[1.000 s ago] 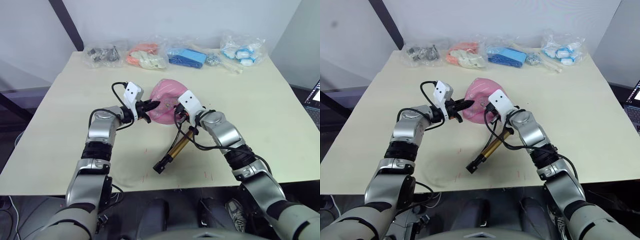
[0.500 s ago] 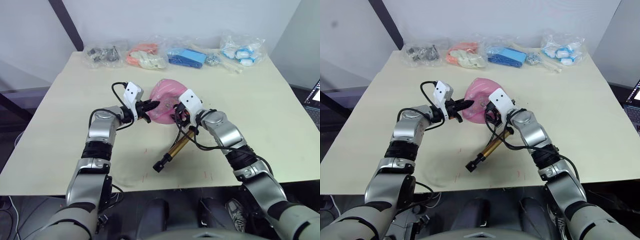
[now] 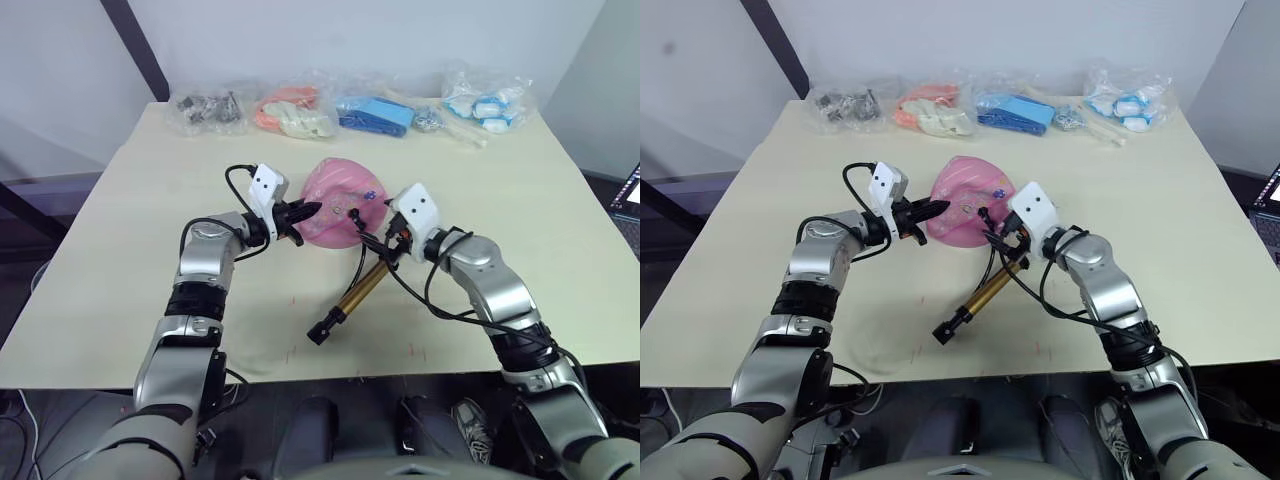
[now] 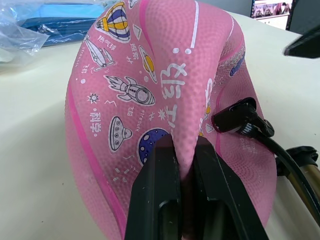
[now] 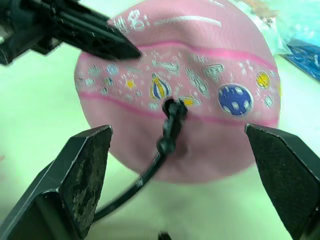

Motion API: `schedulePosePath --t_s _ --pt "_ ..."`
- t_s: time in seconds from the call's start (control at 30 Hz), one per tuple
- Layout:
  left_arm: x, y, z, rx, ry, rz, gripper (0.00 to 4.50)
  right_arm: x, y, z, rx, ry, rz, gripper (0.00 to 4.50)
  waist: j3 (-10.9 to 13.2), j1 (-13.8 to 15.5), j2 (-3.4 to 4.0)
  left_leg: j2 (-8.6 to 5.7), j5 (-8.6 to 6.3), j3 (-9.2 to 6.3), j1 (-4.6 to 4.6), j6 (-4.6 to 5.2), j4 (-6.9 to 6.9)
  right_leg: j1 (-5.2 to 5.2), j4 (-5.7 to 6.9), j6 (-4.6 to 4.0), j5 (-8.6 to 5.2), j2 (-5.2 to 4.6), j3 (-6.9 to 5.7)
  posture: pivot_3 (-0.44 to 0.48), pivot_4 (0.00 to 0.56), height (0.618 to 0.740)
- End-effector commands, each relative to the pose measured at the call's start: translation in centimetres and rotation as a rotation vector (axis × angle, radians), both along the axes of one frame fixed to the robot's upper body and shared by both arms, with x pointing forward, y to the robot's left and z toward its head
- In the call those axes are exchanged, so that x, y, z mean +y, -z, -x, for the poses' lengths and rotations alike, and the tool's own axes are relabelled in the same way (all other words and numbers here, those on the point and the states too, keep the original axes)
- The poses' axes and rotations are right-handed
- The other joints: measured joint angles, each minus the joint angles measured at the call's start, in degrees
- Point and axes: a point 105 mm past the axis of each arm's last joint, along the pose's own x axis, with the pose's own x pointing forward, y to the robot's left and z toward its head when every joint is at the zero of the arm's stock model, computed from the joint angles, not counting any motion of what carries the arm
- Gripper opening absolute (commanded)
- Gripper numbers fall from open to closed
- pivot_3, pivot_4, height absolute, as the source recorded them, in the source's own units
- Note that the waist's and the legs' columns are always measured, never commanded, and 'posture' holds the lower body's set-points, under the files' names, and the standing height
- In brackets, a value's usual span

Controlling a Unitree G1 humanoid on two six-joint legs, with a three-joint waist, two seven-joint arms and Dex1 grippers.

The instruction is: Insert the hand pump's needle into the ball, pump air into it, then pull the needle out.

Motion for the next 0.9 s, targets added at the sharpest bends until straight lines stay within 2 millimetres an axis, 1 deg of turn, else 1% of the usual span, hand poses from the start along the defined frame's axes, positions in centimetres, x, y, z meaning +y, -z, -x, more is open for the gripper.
schedulePosePath --t_s 0.03,0.13,0.2,0.33,0.4,0.5,0.63,0.7,0.8,0.9 --pt "-0.7 2.8 0.8 0.091 0.032 -0.056 0.0 -1.6 -2.2 1.0 -0.077 -0.02 -0.074 4.45 0.0 0.0 -0.05 0.0 0.0 0.0 0.0 0.0 0.0 0.0 0.0 0.0 0.0 0.0 0.0 0.0 0.15 0.74" --pt "-0.7 2.7 0.6 0.082 0.029 -0.066 0.0 -3.0 -1.8 2.0 -0.061 -0.032 -0.087 4.45 0.1 0.1 -0.15 0.0 0.0 0.01 0.0 0.0 0.0 0.0 -0.01 0.0 0.0 0.0 0.01 0.0 0.15 0.74" --pt "-0.6 2.6 0.5 0.076 0.028 -0.073 0.0 -4.3 -1.5 2.7 -0.048 -0.031 -0.085 4.45 0.1 0.2 -0.18 0.0 0.0 0.02 0.0 0.0 0.0 0.0 -0.01 0.0 0.0 0.0 0.01 0.0 0.15 0.74" --pt "-0.4 2.5 0.3 0.071 0.028 -0.087 0.0 -6.6 -1.6 4.2 -0.051 -0.049 -0.104 4.45 0.1 0.3 -0.22 0.0 0.0 0.03 0.0 0.0 0.0 0.01 -0.02 0.01 -0.01 -0.01 0.01 0.0 0.15 0.74" --pt "-0.3 2.5 0.3 0.071 0.031 -0.095 0.0 -8.1 -1.5 5.1 -0.017 -0.063 -0.13 4.45 0.2 0.3 -0.26 0.0 0.0 0.03 0.01 0.0 0.01 0.02 -0.01 0.01 -0.01 -0.01 0.02 0.0 0.15 0.74" --pt "-0.1 2.5 0.3 0.071 0.032 -0.101 0.0 -9.5 -1.8 6.0 -0.004 -0.07 -0.174 4.45 0.2 0.3 -0.36 0.01 0.0 0.02 0.03 0.0 0.01 0.04 -0.01 0.02 -0.02 0.01 0.01 0.0 0.15 0.74" --pt "0.0 2.5 0.3 0.07 0.043 -0.108 0.0 -12.1 -1.2 7.5 0.012 -0.062 -0.135 4.45 0.3 0.4 -0.44 0.0 0.0 0.02 0.05 0.0 0.02 0.07 -0.01 0.02 -0.02 0.0 0.01 0.0 0.15 0.74" --pt "0.1 2.5 0.3 0.07 0.043 -0.11 0.0 -12.7 -1.5 8.0 -0.003 -0.068 -0.137 4.45 0.3 0.3 -0.44 0.01 0.0 0.06 0.04 0.0 0.02 0.07 -0.02 0.02 -0.01 0.0 0.04 0.0 0.15 0.74" --pt "0.2 2.5 0.3 0.069 0.044 -0.114 0.0 -13.0 -2.0 8.6 -0.027 -0.095 -0.149 4.45 0.3 0.2 -0.45 0.01 0.0 0.07 0.08 0.01 0.03 0.06 -0.01 0.03 -0.01 0.01 0.05 0.0 0.15 0.74" --pt "0.2 2.5 0.1 0.069 0.043 -0.118 0.0 -13.3 -2.3 9.4 -0.004 -0.15 -0.158 4.45 0.3 0.3 -0.45 0.06 0.0 0.06 0.1 0.0 0.07 0.07 0.01 0.04 -0.02 0.07 0.05 0.0 0.15 0.74"
